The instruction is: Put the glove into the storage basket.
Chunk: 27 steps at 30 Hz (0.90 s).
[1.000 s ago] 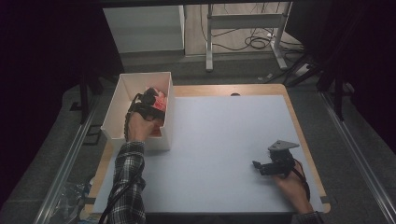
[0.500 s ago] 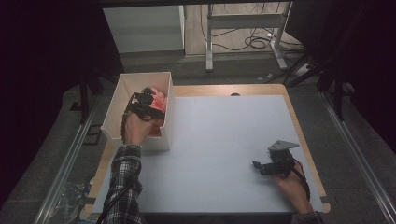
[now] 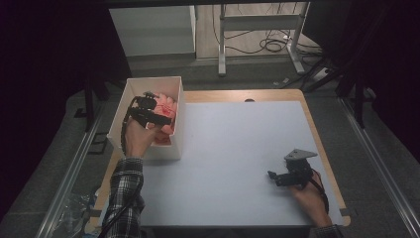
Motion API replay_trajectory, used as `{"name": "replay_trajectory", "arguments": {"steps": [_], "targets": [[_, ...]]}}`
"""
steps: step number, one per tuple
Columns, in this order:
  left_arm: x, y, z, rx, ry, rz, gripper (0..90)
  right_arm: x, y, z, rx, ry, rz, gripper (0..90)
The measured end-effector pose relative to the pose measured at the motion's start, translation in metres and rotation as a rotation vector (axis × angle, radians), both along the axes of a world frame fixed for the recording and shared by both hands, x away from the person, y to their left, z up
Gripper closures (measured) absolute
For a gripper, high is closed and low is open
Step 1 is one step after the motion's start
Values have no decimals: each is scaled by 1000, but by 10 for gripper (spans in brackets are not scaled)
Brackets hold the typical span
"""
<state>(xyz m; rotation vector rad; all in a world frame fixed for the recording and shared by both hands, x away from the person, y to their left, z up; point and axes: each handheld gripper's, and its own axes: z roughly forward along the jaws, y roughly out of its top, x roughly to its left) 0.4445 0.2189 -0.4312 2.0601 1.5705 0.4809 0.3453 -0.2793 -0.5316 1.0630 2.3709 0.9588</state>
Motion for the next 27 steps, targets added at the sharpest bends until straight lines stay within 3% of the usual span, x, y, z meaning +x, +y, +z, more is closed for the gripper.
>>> {"name": "replay_trajectory", "arguments": {"steps": [16, 20, 27], "targets": [[-18, 7, 8, -30, -51, -29, 40, 0, 0, 0, 0, -1, -1, 94], [-22, 7, 10, -13, -56, -41, 35, 0, 0, 0, 0, 0, 0, 95], [-31, 7, 14, -20, -71, -62, 30, 0, 0, 0, 0, 0, -1, 94]]}}
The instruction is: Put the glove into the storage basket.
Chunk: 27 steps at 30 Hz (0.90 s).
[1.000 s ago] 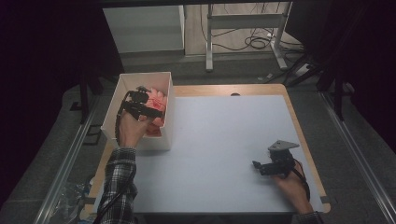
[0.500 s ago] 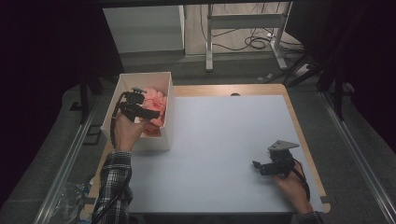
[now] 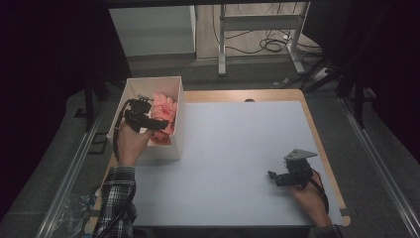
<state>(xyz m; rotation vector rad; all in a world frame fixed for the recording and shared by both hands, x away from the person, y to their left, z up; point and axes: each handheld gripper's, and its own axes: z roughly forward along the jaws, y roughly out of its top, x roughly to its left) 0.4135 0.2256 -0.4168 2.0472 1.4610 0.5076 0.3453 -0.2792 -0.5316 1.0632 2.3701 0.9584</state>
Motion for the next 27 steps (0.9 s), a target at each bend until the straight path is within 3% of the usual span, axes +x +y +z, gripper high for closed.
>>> {"name": "replay_trajectory", "arguments": {"steps": [9, 27], "targets": [[-16, 2, 4, -26, -30, -29, 25, 0, 0, 0, 0, 0, 0, 94], [-55, 1, 2, -35, -76, -82, 11, 0, 0, 0, -2, 2, 0, 94]]}}
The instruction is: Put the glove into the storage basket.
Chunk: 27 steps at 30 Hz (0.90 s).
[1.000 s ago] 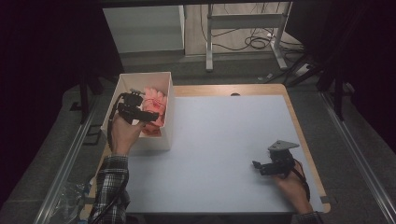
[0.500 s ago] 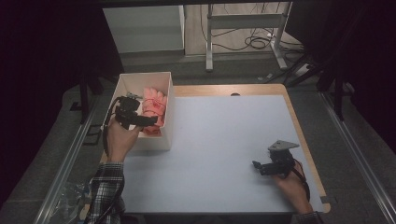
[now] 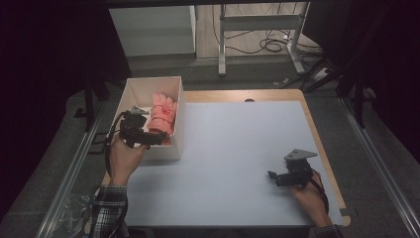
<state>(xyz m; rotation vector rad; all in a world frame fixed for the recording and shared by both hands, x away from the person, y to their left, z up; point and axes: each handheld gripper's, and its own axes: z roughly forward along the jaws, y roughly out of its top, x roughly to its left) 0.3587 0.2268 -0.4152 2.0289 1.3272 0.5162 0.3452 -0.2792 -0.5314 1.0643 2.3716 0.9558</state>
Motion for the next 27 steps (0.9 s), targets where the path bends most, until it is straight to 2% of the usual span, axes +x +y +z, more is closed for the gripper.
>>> {"name": "replay_trajectory", "arguments": {"steps": [3, 12, 17, 22, 27], "targets": [[-9, -1, -2, -15, -15, -13, 11, 0, 0, 0, 0, -2, 1, 94], [-28, -6, -7, -20, -33, -47, 12, 0, 0, 0, 0, 0, 0, 94], [-45, -15, -9, -19, -47, -81, 11, 0, 0, 0, 0, 0, -1, 94], [-54, -21, -9, -19, -57, -104, 11, 0, 0, 0, 0, 0, -1, 94], [-65, -33, -15, -24, -61, -152, 11, 0, 0, 0, 0, 0, 0, 94]]}}
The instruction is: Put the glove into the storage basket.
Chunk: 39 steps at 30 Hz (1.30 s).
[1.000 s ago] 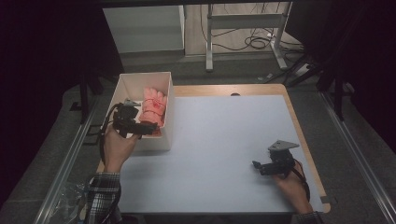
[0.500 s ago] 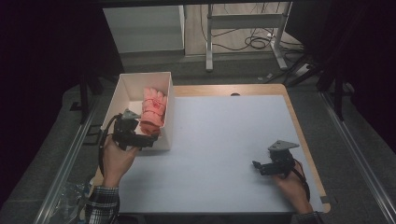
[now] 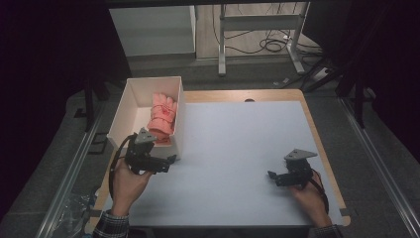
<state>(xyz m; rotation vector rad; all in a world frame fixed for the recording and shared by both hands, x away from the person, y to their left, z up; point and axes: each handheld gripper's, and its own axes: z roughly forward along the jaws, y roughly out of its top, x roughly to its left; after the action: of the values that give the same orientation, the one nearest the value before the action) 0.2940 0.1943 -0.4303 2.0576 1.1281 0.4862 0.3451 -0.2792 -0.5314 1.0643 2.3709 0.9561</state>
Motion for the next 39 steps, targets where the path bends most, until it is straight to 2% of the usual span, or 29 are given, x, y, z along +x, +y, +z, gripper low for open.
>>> {"name": "replay_trajectory", "arguments": {"steps": [9, 10, 13, 14, 15, 18, 23, 26, 31, 34, 39], "targets": [[-8, -15, -17, 6, 0, -38, 12, 0, 0, 0, 0, 0, 0, 94], [-9, -20, -23, 6, -1, -47, 12, 0, 0, 0, 0, 0, 0, 94], [-11, -24, -29, 2, -3, -54, 12, 0, 0, 0, 0, 0, -1, 94], [-12, -29, -36, 0, 3, -69, 12, 0, 0, 0, 0, 0, -1, 94], [-12, -29, -36, 0, 3, -69, 12, 0, 0, 0, 0, 0, -1, 94], [-11, -37, -50, 1, 13, -83, 12, 0, 0, 0, 0, 0, 0, 94], [-10, -44, -62, -1, 17, -104, 11, 0, 0, 0, 0, 0, 0, 94], [-9, -51, -76, 11, 24, -118, 10, 0, 0, 0, 0, 0, -1, 94], [-8, -56, -89, 9, 33, -130, 9, 0, 0, 0, 0, -1, 0, 94], [-7, -59, -101, 29, 36, -132, 9, 0, 0, 0, 0, -1, 0, 94], [-5, -61, -111, 54, 48, -134, 8, 0, 0, 0, 0, -1, 0, 94]]}}
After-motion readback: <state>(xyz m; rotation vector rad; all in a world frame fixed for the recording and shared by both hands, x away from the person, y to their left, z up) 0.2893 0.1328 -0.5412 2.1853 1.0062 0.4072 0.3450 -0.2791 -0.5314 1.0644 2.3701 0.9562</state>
